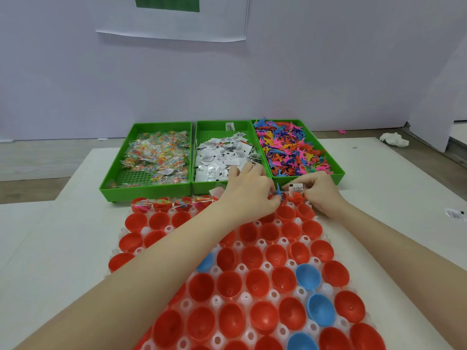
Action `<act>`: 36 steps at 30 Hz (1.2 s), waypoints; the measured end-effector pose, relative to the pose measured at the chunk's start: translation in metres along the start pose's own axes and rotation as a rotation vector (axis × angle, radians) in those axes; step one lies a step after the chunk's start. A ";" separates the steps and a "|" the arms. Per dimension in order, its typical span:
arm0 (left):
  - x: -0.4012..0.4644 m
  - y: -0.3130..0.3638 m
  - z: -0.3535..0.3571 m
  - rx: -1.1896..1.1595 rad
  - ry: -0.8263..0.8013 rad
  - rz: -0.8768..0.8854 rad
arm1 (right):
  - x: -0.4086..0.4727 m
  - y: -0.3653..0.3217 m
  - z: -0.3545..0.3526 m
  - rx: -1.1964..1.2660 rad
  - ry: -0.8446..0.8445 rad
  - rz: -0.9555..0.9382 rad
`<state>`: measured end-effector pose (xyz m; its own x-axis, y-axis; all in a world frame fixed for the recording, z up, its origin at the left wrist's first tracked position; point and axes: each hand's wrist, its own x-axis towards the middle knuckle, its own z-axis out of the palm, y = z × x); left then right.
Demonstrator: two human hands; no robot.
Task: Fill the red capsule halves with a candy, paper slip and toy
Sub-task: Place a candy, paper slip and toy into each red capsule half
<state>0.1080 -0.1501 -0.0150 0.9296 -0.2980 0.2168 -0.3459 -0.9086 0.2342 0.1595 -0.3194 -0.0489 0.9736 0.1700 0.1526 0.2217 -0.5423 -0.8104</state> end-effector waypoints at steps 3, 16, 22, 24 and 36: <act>0.000 -0.001 0.000 -0.004 0.002 0.001 | 0.003 -0.002 -0.003 -0.011 -0.124 -0.019; 0.001 -0.002 0.000 -0.007 0.005 0.011 | 0.015 0.007 -0.009 -0.242 -0.212 -0.018; 0.001 -0.001 0.000 0.004 0.000 0.008 | 0.005 0.007 -0.024 -0.330 -0.191 -0.088; 0.001 -0.002 0.000 0.007 0.006 0.008 | -0.003 0.008 -0.031 -0.351 -0.154 -0.100; -0.001 -0.003 -0.009 -0.177 0.187 -0.071 | -0.028 0.018 -0.050 -0.394 0.252 -0.028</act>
<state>0.1071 -0.1443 -0.0071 0.9183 -0.1611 0.3616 -0.3130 -0.8548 0.4139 0.1389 -0.3752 -0.0391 0.9392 0.0103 0.3433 0.2044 -0.8201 -0.5345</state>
